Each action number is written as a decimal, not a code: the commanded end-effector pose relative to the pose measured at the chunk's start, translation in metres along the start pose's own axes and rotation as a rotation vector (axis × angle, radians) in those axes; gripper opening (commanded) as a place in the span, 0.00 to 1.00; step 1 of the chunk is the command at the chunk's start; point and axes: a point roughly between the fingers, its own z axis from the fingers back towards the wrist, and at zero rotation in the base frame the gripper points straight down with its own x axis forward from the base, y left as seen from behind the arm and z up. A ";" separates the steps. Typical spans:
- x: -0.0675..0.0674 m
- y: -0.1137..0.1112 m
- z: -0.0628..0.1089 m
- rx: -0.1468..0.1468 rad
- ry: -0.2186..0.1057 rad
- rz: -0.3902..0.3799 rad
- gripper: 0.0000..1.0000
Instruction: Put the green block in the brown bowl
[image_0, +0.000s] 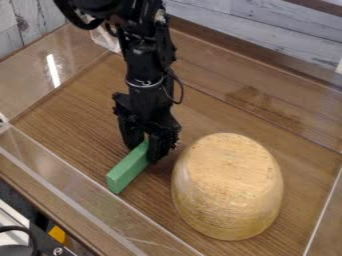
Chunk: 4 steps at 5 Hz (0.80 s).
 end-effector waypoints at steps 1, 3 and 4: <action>0.001 -0.001 0.016 0.004 -0.049 -0.004 1.00; 0.003 -0.004 0.016 0.001 -0.042 -0.006 1.00; 0.004 -0.005 0.015 0.005 -0.040 -0.008 1.00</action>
